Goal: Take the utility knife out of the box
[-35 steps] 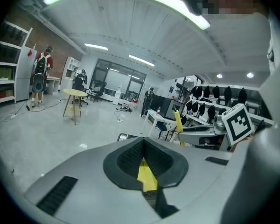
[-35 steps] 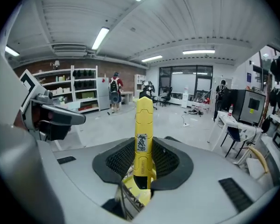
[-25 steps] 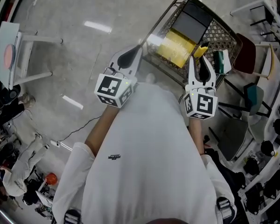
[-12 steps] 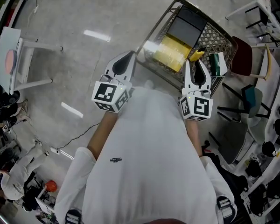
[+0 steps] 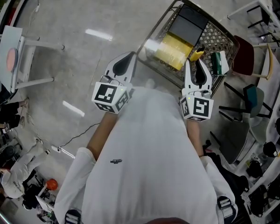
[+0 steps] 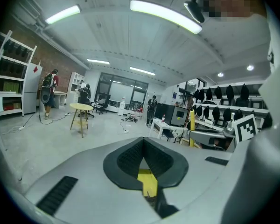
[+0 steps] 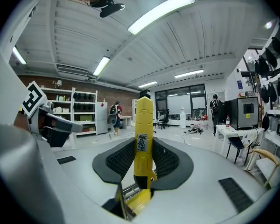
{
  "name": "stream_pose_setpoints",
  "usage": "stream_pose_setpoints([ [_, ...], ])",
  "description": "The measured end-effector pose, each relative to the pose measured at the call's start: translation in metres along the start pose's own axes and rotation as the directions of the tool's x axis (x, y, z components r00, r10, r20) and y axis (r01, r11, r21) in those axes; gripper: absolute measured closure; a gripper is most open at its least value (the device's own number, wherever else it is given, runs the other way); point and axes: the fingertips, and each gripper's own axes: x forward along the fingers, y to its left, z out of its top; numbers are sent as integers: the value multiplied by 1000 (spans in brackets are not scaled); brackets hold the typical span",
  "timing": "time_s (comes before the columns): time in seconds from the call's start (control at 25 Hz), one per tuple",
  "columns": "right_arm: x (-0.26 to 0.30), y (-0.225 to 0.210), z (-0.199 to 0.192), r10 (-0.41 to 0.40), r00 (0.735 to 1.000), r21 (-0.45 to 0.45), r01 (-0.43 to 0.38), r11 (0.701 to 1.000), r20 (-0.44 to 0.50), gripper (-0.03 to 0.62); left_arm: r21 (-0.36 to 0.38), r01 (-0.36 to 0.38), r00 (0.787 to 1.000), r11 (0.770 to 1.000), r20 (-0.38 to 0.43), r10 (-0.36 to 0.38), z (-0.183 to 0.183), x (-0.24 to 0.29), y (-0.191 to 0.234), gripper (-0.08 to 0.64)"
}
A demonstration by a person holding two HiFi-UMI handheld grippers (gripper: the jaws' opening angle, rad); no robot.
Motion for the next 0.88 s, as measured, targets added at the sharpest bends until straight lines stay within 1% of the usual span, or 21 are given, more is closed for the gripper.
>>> stream_pose_setpoints([
  [0.6, -1, 3, -1, 25, 1000, -2, -25, 1000, 1, 489, 0, -23, 1000, 1000, 0, 23, -3, -11, -2, 558],
  [0.88, 8, 5, 8, 36, 999, -11, -36, 999, 20, 489, 7, -28, 1000, 1000, 7, 28, 4, -10, 0, 558],
])
